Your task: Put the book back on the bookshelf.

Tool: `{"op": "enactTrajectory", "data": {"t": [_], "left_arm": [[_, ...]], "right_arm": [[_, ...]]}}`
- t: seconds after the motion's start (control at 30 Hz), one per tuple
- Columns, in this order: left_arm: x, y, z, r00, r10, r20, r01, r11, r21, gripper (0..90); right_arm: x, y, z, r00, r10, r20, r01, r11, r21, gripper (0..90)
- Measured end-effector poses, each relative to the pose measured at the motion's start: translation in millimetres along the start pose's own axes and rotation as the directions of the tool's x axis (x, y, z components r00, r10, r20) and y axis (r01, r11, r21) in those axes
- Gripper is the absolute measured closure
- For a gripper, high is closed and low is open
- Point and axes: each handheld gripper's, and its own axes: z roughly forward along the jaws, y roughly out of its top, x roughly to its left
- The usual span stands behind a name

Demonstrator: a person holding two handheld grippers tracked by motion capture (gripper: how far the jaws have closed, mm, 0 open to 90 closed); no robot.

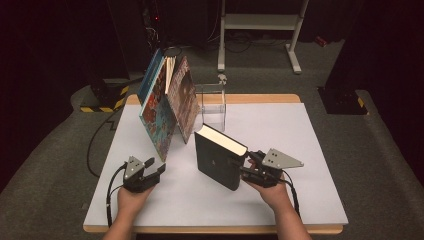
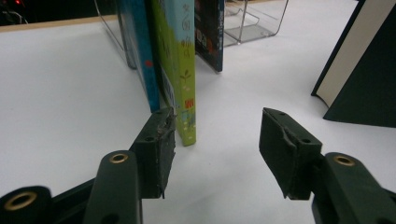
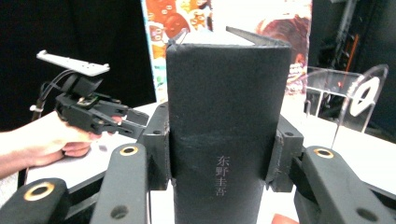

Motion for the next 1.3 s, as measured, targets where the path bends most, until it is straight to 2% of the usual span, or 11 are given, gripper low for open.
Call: {"op": "enactTrajectory", "data": {"t": [0.07,0.23,0.33,0.4,0.63,0.67,0.73,0.83,1.0,1.13,1.3], "left_arm": [[-0.2,-0.4,0.7,1.0000,-0.006,0.000,0.006,1.0000,-0.002,45.9],[0.7,-1.3,1.4,1.0000,0.003,0.001,-0.003,1.0000,0.006,45.9],[2.0,-1.6,2.3,1.0000,-0.009,-0.003,0.009,0.9999,0.006,45.9],[2.2,-1.5,2.7,0.9999,-0.014,-0.004,0.014,0.9999,0.002,46.0],[2.0,-1.5,2.4,1.0000,-0.009,-0.001,0.009,1.0000,0.003,46.1],[2.0,-1.5,2.4,1.0000,-0.009,-0.001,0.009,1.0000,0.003,46.1],[2.1,-2.0,3.1,1.0000,-0.007,-0.003,0.007,1.0000,0.006,46.1],[1.6,-3.1,4.6,1.0000,-0.007,-0.007,0.007,1.0000,0.006,46.1],[1.8,-3.8,4.8,1.0000,-0.005,-0.005,0.005,0.9999,0.014,46.2],[2.0,-4.1,5.8,0.9999,-0.016,-0.005,0.016,0.9997,0.020,45.9],[1.9,-4.5,5.8,1.0000,-0.004,-0.007,0.005,0.9997,0.023,45.9]], "right_arm": [[6.2,-0.3,-0.7,0.9998,-0.017,0.014,0.017,1.000,-0.002,53.7],[11.3,-1.2,-0.4,0.9988,-0.007,0.048,0.007,1.000,-0.012,54.1],[13.8,-0.2,1.9,0.9981,-0.001,0.061,0.003,1.000,-0.021,54.3],[15.6,2.0,4.2,0.9957,0.005,0.092,-0.001,0.999,-0.035,54.4],[5.1,11.2,-4.1,0.9783,0.010,0.207,0.003,0.998,-0.060,54.3],[5.1,11.2,-4.1,0.9783,0.010,0.207,0.003,0.998,-0.060,54.3],[-1.7,9.0,-10.9,0.9678,0.012,0.252,0.001,0.999,-0.050,54.3],[-3.9,5.4,-14.9,0.9602,0.018,0.279,-0.004,0.999,-0.052,54.3],[-5.1,0.7,-18.6,0.9531,0.012,0.302,0.009,0.998,-0.069,54.0],[-4.8,-3.2,-21.8,0.9570,0.009,0.290,0.013,0.997,-0.074,53.6],[-0.3,-8.6,-25.7,0.9582,-0.001,0.286,0.024,0.997,-0.077,53.0]]}}
